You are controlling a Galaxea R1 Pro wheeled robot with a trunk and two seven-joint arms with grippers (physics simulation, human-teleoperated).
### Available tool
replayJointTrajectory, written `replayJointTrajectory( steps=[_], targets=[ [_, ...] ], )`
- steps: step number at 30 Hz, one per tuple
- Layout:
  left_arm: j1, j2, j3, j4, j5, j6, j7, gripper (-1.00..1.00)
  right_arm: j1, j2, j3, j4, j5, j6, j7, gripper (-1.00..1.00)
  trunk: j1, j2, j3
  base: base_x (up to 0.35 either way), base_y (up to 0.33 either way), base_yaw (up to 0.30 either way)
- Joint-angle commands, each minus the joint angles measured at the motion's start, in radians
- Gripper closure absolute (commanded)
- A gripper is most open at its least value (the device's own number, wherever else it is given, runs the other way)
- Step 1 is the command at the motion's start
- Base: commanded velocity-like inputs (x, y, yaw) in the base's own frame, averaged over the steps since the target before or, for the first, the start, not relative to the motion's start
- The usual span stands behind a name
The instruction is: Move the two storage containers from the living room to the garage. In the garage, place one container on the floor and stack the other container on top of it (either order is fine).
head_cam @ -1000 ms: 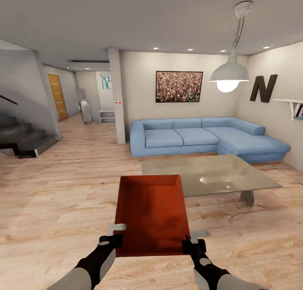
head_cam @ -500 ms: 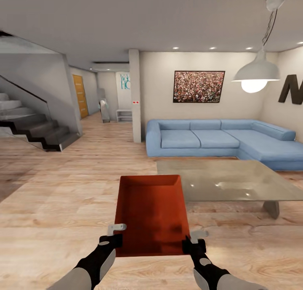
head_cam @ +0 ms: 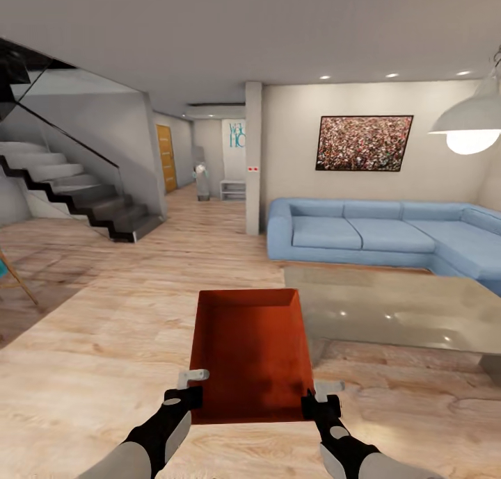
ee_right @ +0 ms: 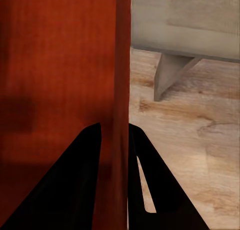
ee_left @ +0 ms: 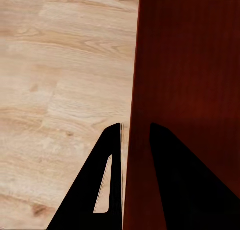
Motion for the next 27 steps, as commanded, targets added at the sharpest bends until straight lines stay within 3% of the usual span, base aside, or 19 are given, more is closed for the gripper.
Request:
replayJointTrajectory(
  steps=[1,27],
  targets=[
    [-0.001,0.001,0.013,-0.003,0.001,0.006,0.011,1.00,-0.001,0.000,-0.031,0.002,-0.031,-0.009,-0.013,1.00,0.000,-0.001,-0.001,0.000,0.000,0.272],
    [0.000,0.001,0.012,-0.003,0.001,0.006,0.011,1.00,-0.001,0.000,-0.031,0.002,-0.030,-0.009,-0.013,1.00,0.000,-0.001,-0.001,0.000,0.000,0.272]
  ],
)
